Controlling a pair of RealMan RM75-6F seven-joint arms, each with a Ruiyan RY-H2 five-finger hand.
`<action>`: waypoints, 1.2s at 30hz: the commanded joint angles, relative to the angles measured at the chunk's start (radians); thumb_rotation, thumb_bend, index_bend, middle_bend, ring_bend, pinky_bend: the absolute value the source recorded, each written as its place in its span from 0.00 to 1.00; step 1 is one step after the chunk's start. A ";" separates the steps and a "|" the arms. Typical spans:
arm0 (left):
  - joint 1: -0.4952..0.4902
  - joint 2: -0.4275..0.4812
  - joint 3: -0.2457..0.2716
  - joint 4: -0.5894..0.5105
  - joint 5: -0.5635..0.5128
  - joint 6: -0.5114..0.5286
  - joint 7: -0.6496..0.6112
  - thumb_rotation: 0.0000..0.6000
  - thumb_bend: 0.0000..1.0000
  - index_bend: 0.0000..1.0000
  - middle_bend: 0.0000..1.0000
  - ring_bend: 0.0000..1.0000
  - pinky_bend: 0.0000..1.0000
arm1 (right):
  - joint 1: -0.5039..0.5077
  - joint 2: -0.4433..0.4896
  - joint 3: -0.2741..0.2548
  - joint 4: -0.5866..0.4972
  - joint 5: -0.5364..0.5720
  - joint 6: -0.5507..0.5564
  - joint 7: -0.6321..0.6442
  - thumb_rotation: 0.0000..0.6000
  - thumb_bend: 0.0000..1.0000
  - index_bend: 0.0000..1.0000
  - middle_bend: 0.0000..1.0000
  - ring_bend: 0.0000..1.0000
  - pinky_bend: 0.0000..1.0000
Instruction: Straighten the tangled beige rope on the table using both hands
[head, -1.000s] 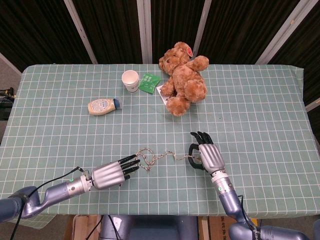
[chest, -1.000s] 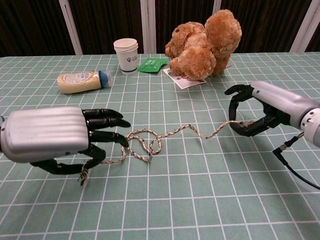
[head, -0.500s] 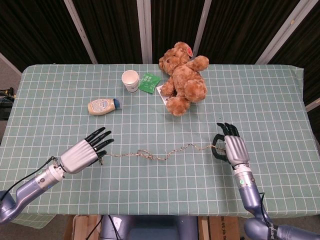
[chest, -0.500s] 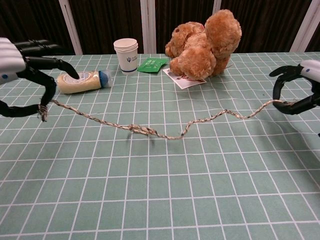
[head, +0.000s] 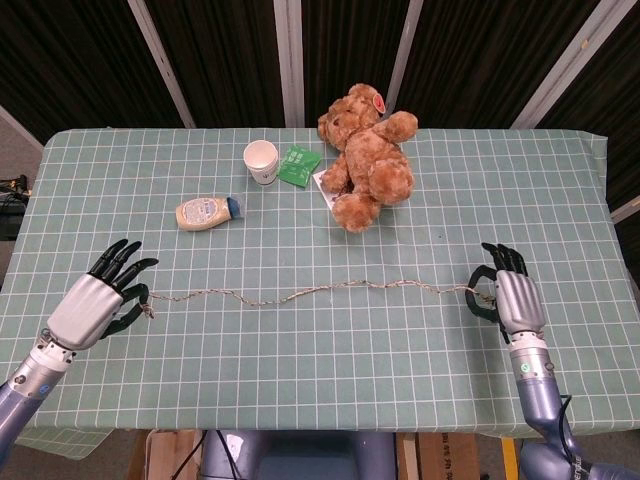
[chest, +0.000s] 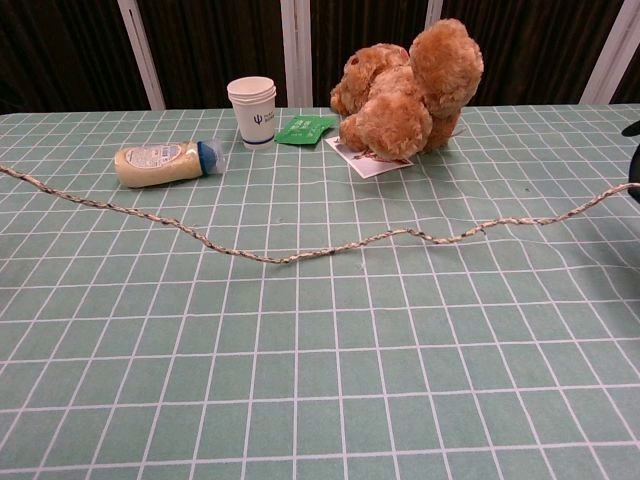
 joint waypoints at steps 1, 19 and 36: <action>0.035 -0.008 0.005 0.002 -0.014 0.023 -0.011 1.00 0.55 0.61 0.20 0.00 0.00 | -0.014 0.011 -0.006 0.014 -0.004 0.006 0.016 1.00 0.45 0.61 0.15 0.00 0.00; 0.137 -0.033 -0.059 -0.047 -0.189 -0.028 -0.048 1.00 0.55 0.61 0.20 0.00 0.00 | -0.048 0.014 -0.003 0.112 0.018 -0.004 0.064 1.00 0.45 0.61 0.15 0.00 0.00; 0.085 -0.107 -0.072 0.021 -0.148 -0.143 0.055 1.00 0.55 0.60 0.20 0.00 0.00 | -0.040 -0.019 -0.023 0.178 0.034 -0.052 0.012 1.00 0.45 0.61 0.15 0.00 0.00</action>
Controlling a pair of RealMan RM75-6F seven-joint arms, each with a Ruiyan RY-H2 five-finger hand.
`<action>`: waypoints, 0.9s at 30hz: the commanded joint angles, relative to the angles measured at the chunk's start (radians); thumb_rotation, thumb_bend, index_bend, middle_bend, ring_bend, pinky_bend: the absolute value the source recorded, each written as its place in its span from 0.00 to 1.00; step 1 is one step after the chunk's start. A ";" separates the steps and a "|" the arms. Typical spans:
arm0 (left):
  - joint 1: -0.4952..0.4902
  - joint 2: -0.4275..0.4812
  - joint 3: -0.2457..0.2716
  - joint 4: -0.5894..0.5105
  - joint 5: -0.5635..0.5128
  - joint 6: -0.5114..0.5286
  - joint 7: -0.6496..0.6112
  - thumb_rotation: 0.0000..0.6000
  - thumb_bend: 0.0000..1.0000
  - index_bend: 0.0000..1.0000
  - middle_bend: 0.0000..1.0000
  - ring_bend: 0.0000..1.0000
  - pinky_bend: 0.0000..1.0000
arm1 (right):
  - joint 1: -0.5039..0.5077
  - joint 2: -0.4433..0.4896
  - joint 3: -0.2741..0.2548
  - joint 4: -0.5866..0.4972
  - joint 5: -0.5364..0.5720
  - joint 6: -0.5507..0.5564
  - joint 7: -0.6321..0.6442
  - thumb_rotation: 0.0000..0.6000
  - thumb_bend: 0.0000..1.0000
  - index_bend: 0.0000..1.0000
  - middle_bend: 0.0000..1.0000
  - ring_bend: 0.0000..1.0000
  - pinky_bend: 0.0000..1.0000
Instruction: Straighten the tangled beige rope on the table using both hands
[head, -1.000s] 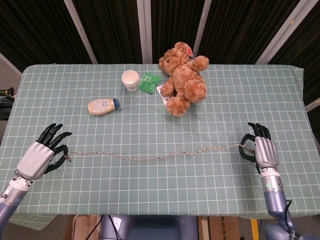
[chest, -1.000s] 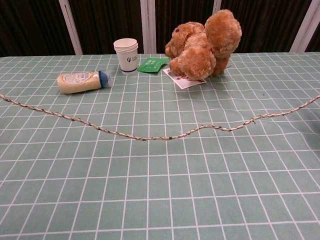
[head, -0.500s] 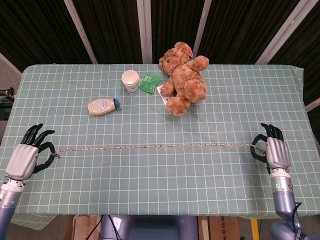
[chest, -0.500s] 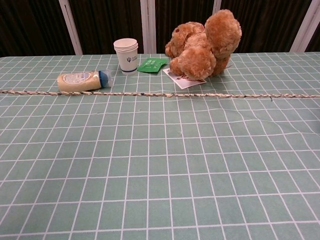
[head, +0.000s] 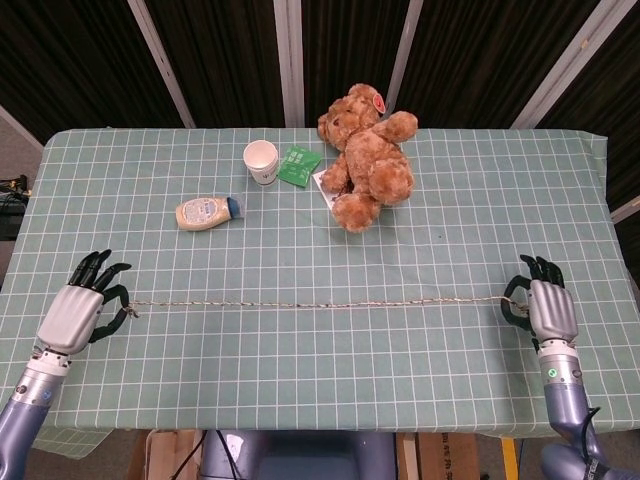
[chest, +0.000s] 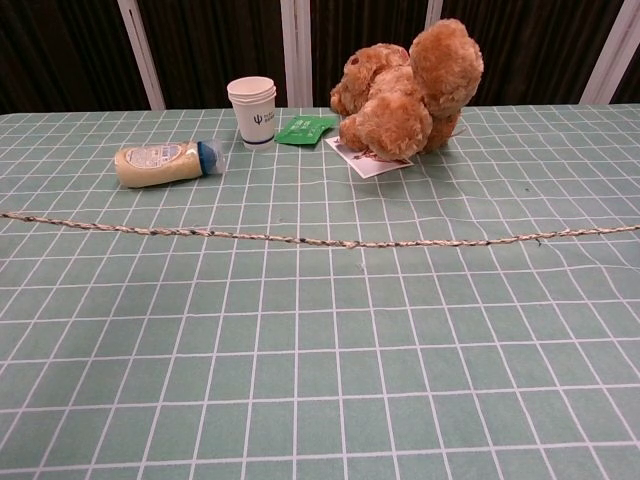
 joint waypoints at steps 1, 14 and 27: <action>-0.016 -0.022 -0.003 0.016 0.007 -0.031 0.038 1.00 0.55 0.60 0.19 0.00 0.00 | 0.004 -0.004 -0.005 0.007 0.001 -0.010 -0.011 1.00 0.45 0.61 0.15 0.00 0.00; -0.033 -0.073 -0.013 0.056 -0.028 -0.121 0.161 1.00 0.54 0.58 0.17 0.00 0.00 | 0.021 -0.035 -0.025 0.057 0.014 -0.055 -0.081 1.00 0.45 0.61 0.15 0.00 0.00; -0.016 -0.019 -0.031 -0.019 -0.098 -0.163 0.238 1.00 0.25 0.26 0.00 0.00 0.00 | 0.025 -0.002 -0.034 0.006 0.057 -0.095 -0.142 1.00 0.40 0.00 0.00 0.00 0.00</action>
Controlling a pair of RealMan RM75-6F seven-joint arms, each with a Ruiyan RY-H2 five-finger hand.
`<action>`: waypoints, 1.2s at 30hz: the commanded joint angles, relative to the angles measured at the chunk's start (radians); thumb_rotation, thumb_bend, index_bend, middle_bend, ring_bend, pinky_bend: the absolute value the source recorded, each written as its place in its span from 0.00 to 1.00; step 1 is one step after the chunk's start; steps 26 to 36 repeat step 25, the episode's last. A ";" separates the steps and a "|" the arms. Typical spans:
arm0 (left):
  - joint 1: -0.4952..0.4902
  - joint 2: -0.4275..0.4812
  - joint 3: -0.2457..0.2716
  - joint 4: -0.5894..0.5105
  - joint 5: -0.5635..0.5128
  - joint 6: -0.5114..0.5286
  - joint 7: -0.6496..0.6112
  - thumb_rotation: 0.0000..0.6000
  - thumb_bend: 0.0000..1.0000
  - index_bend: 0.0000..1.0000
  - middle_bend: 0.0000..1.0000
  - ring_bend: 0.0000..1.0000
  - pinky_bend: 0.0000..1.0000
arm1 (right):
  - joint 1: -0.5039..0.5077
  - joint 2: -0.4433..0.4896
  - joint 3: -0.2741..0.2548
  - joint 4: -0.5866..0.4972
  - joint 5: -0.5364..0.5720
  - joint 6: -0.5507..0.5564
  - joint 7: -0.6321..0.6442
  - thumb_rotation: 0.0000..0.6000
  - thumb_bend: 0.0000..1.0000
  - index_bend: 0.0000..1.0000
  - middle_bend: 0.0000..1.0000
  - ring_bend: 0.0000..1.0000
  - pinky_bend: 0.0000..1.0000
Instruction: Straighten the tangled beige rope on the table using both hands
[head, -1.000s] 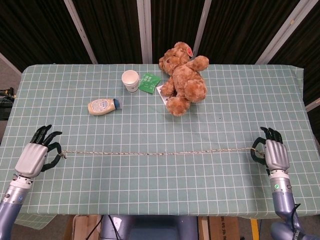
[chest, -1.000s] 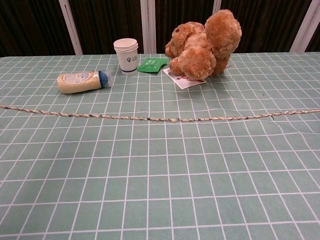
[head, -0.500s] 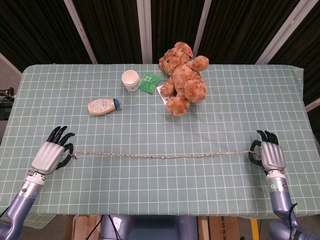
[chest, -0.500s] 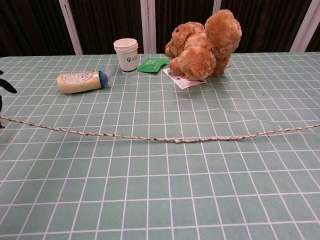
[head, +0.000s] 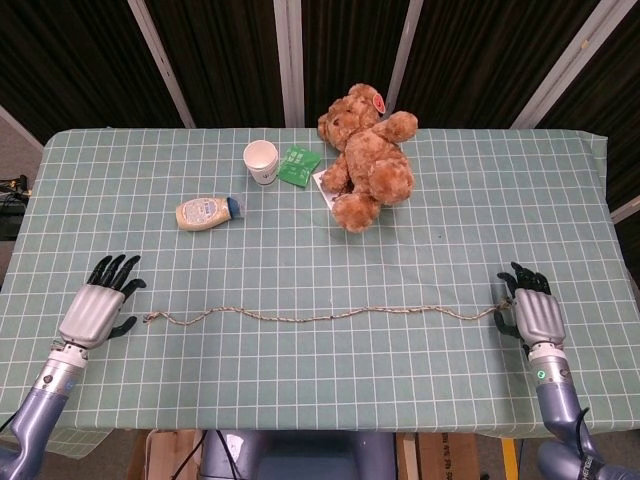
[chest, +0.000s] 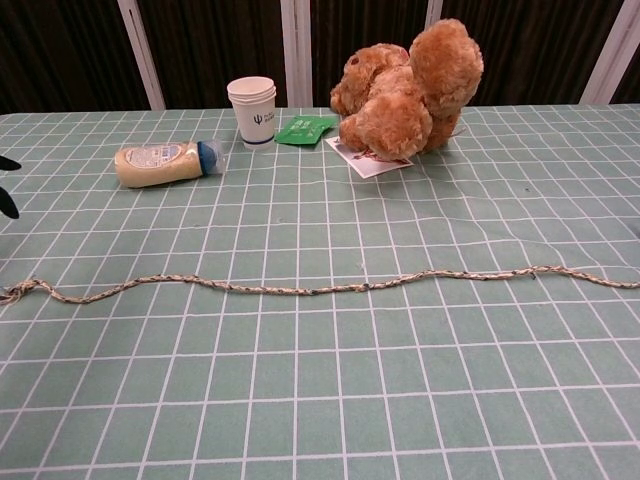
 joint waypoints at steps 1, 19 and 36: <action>0.007 0.017 -0.006 -0.014 -0.011 0.002 0.008 1.00 0.23 0.24 0.00 0.00 0.00 | 0.000 0.011 0.000 -0.016 0.015 -0.003 -0.016 1.00 0.38 0.00 0.00 0.00 0.00; 0.193 0.188 0.023 -0.307 0.025 0.255 -0.130 1.00 0.19 0.07 0.00 0.00 0.00 | -0.141 0.146 -0.026 -0.175 -0.223 0.291 0.110 1.00 0.34 0.00 0.00 0.00 0.00; 0.243 0.206 0.029 -0.298 0.067 0.340 -0.135 1.00 0.17 0.05 0.00 0.00 0.00 | -0.204 0.188 -0.083 -0.163 -0.366 0.403 0.145 1.00 0.34 0.00 0.00 0.00 0.00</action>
